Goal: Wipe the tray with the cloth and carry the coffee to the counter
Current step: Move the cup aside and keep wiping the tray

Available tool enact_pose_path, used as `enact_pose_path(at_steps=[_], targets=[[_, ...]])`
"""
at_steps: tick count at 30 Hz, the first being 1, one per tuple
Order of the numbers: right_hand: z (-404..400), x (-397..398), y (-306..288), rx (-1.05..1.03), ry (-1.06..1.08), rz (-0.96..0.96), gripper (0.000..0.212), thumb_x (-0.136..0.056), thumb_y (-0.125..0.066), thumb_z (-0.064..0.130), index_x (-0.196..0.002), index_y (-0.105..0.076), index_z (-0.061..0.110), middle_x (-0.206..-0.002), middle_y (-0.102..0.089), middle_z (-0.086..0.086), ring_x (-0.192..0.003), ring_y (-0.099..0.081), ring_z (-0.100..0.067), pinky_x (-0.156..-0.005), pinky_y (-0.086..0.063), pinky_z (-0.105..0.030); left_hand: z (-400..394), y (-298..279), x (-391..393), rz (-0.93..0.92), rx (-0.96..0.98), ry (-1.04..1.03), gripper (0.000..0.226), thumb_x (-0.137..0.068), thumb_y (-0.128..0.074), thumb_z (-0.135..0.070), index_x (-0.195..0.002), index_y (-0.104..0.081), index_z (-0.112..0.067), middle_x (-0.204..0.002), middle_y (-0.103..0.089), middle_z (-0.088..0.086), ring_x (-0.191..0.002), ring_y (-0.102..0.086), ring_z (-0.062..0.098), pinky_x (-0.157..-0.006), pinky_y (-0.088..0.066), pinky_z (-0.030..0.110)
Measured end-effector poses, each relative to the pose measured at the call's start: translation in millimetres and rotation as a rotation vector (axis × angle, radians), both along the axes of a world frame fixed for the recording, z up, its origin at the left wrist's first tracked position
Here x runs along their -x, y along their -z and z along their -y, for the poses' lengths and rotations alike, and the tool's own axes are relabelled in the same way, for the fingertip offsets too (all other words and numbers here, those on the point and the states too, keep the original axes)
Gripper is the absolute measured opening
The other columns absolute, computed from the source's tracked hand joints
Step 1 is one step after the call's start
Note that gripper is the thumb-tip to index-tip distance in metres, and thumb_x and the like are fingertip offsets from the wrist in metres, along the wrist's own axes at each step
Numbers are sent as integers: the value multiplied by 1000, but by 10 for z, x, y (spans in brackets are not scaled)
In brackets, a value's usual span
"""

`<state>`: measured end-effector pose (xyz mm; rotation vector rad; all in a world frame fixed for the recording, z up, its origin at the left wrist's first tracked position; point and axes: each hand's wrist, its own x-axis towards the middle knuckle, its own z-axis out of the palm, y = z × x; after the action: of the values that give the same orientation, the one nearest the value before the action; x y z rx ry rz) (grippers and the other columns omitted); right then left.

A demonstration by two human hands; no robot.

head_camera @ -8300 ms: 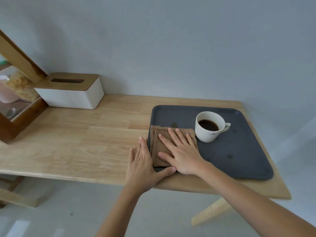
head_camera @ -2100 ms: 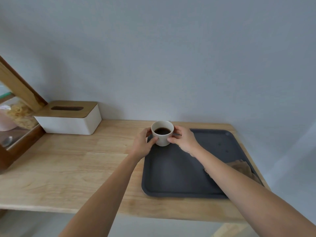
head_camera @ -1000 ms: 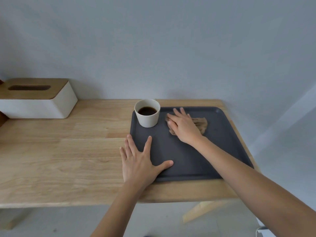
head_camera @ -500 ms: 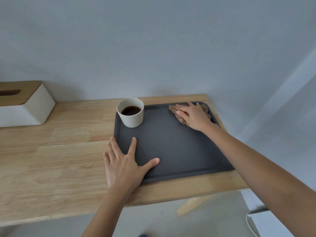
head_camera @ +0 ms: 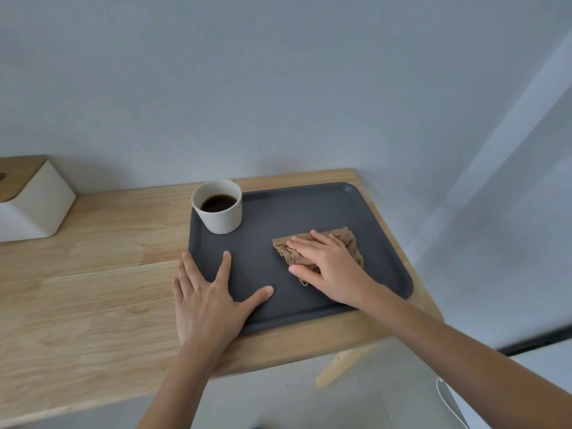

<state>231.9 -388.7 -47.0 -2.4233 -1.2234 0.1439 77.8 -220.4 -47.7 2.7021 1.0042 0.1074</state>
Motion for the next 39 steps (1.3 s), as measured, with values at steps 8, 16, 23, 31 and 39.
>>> enact_pose_path(at_steps=[8,16,23,31,39], targets=[[-240,-764,-58,6,134,17,46,-96,-46,41,-137,-51,20,-144,-51,2,-141,-35,-25,-116,-21,-47,0,-46,25,-4,33,21,109,-55,-28,-97,-148,-16,-42,-158,7,23,-148,7,33,-120,-1,46],[-287,-758,-39,11,246,-31,31,-97,-46,35,-106,-64,11,-144,-50,-3,-140,-34,-36,-112,-24,-47,3,-27,6,-5,13,9,110,-55,-25,-98,-149,-14,-42,-158,6,23,-147,5,35,-120,-2,47],[21,129,-74,1,18,-99,45,-97,-46,40,-138,-49,21,-151,-42,2,-146,-24,-23,-119,-14,-43,2,-14,3,-9,-19,-4,112,-54,-19,-99,-149,-11,-41,-157,5,25,-147,4,37,-119,-4,51],[799,-12,-487,-236,157,-47,24,-83,-69,37,-105,-68,27,-107,-63,13,-98,-58,1,-86,-42,-16,101,-3,44,301,-102,113,85,-69,-53,-79,-141,-38,-36,-159,-14,12,-149,-1,29,-113,-1,63],[1010,-63,-241,-49,49,-24,42,-73,-79,38,-112,-69,31,-111,-52,17,-103,-49,0,-92,-37,-15,719,20,-310,489,-15,657,54,-80,-57,-54,-128,-59,-30,-142,-50,-11,-138,-36,8,-119,-15,38]])
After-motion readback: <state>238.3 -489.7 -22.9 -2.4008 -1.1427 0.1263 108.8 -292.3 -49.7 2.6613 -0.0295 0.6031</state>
